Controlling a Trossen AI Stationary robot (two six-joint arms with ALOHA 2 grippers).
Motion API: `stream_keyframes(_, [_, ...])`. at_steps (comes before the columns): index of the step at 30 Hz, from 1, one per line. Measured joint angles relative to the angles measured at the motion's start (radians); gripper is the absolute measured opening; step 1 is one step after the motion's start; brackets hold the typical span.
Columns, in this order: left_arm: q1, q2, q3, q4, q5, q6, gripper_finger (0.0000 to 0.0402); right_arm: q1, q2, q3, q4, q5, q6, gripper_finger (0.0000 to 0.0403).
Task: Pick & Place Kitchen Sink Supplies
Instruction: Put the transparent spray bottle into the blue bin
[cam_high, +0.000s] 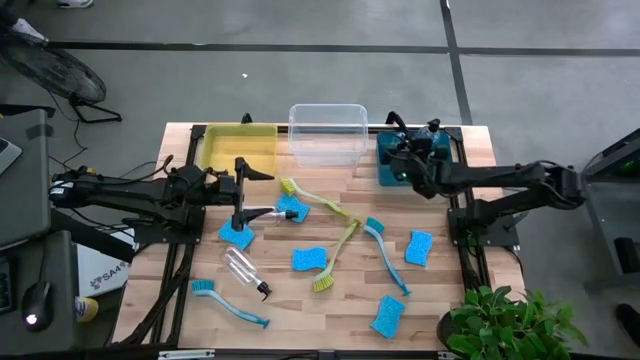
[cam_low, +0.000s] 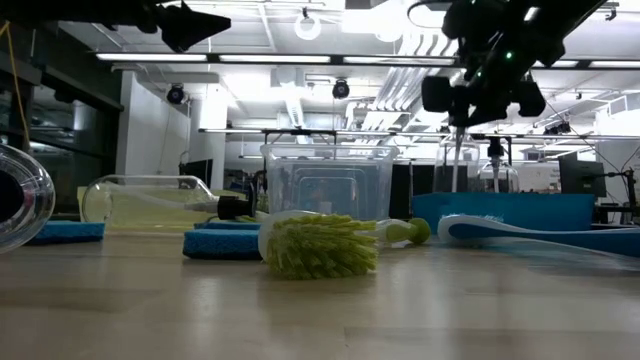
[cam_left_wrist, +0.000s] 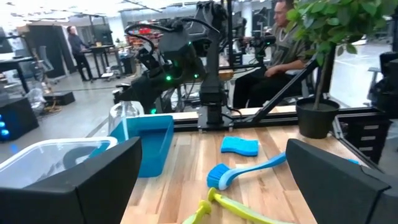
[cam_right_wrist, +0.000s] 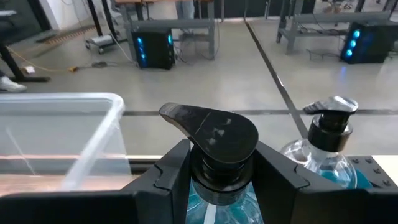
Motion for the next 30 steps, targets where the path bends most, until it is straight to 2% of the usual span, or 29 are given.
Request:
stream_keyframes(11, [0.000, 0.000, 0.000, -0.003, -0.009, -0.001, 0.0390, -0.119, 0.060, 0.000, 0.000, -0.143, 0.019, 0.0129])
stream_keyframes(30, [0.000, 0.000, 0.000, -0.025, -0.030, -0.016, 0.0390, -0.176, 0.073, 0.002, 0.085, -0.235, -0.099, 0.0148])
